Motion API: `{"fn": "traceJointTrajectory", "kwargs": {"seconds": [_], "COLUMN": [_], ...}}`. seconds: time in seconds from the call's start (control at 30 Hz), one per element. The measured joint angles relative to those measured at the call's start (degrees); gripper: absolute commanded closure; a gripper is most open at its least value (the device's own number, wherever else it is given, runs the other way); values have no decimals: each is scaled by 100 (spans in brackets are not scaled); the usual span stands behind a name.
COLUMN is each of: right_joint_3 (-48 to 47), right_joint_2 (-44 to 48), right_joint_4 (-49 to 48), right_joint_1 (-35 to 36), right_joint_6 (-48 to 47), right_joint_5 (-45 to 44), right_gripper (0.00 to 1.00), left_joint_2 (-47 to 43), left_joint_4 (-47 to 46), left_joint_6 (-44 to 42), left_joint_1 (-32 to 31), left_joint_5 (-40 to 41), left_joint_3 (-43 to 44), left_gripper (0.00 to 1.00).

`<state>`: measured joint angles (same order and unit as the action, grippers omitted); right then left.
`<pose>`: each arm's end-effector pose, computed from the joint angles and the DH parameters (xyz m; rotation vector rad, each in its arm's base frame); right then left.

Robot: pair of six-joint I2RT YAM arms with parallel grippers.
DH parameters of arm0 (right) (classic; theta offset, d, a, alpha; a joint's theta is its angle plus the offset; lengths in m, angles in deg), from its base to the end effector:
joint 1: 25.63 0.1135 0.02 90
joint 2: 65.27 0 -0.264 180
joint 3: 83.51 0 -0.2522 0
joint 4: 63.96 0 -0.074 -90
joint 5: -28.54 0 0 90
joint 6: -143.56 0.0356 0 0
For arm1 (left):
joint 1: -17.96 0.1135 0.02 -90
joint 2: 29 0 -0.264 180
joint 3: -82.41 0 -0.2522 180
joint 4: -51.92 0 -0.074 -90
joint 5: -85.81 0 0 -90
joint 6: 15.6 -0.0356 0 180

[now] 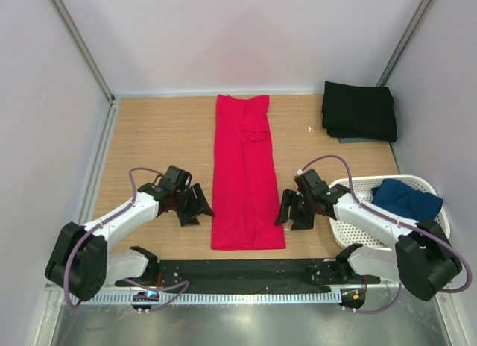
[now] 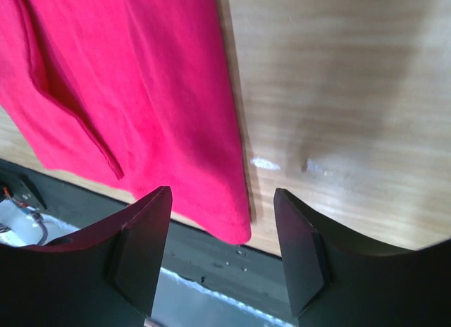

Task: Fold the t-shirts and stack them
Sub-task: Fold the tshirt

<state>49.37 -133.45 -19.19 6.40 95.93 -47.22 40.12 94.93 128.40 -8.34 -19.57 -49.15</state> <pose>0.1663 0.1144 0.1690 0.1829 2.8766 0.6597 0.1840 -0.1015 0.1740 -0.5995 2.8103 -0.7293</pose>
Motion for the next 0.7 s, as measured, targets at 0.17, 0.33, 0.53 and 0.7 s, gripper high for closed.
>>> {"fn": "traceJointTrajectory", "kwargs": {"seconds": [0.17,0.33,0.53,0.7], "right_joint_3": [385,756,863,990], "right_joint_2": [503,693,780,855], "right_joint_4": [76,79,136,26], "right_joint_1": [186,492,769,850], "right_joint_6": [468,868,1222,1484], "right_joint_5": [101,136,52,52], "right_gripper": [37,46,48,51], "left_joint_2": [-234,-286,-114,70], "left_joint_4": [-74,-291,-542,-734], "left_joint_6": [426,765,1023,1226], "left_joint_1": [-350,-710,-922,-1128], "left_joint_5": [-195,-341,-435,-466], "left_joint_3": [-302,-813,-916,-914], "left_gripper": [45,49,54,61]}}
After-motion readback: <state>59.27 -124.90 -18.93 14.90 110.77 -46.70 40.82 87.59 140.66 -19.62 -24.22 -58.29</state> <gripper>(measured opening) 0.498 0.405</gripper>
